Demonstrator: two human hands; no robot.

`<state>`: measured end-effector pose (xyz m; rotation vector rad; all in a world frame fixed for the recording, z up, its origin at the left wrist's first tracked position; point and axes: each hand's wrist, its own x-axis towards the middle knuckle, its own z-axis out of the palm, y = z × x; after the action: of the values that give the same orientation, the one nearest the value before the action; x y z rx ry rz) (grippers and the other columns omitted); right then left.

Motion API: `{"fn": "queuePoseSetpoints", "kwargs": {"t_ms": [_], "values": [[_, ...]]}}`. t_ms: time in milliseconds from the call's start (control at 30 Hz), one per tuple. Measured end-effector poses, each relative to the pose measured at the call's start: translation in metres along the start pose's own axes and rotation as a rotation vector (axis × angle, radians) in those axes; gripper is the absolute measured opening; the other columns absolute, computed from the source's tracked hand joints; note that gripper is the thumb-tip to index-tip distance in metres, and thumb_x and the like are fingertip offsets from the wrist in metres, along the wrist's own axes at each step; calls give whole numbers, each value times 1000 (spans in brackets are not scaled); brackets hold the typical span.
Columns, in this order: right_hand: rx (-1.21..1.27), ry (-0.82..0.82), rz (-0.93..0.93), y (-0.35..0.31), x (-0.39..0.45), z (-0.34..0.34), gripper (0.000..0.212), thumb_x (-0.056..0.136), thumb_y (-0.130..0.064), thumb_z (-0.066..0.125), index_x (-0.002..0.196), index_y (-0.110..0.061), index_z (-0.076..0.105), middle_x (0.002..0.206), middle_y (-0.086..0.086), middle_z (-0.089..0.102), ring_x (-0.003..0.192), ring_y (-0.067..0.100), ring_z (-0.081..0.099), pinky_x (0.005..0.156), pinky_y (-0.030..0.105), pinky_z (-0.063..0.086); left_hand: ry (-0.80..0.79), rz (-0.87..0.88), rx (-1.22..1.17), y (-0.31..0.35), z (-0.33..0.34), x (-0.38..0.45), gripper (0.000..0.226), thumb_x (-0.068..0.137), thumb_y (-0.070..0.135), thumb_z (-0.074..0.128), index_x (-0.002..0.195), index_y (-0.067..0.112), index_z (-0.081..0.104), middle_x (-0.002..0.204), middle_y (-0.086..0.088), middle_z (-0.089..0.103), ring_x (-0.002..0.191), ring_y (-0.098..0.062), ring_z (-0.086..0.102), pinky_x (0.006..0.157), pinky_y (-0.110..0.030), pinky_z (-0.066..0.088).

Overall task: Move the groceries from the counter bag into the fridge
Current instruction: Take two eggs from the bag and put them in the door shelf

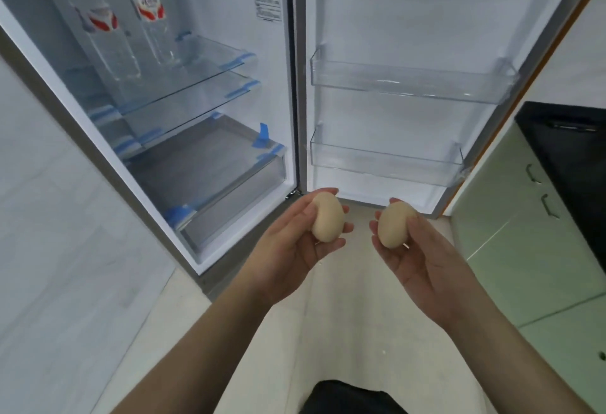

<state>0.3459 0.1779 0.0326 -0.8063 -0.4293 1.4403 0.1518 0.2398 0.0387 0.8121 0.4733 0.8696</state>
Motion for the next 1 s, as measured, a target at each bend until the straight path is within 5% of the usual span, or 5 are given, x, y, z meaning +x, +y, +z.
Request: {"fn": "queuePoseSetpoints", "kwargs": {"t_ms": [333, 467, 1000], "values": [[8, 41, -93, -47, 68, 0, 26, 81, -24, 61, 100, -13, 75, 103, 12, 69, 96, 24, 69, 75, 29, 57, -71, 1, 12, 20, 5, 95, 36, 89, 32, 55, 120, 17, 64, 113, -14, 66, 96, -26, 67, 72, -28, 57], [-33, -24, -123, -82, 102, -19, 61, 56, -35, 91, 110, -12, 71, 106, 14, 69, 98, 25, 69, 76, 30, 57, -83, 20, 35, 21, 12, 138, 33, 90, 30, 54, 118, 17, 66, 112, -15, 66, 96, -27, 67, 71, -28, 57], [-255, -193, -243, -232, 219, -54, 62, 63, -44, 85, 117, -20, 66, 114, 11, 67, 104, 27, 67, 80, 29, 55, -54, 199, 208, 41, 63, 294, 29, 93, 22, 48, 117, 18, 65, 110, -12, 66, 95, -26, 67, 72, -29, 56]]}}
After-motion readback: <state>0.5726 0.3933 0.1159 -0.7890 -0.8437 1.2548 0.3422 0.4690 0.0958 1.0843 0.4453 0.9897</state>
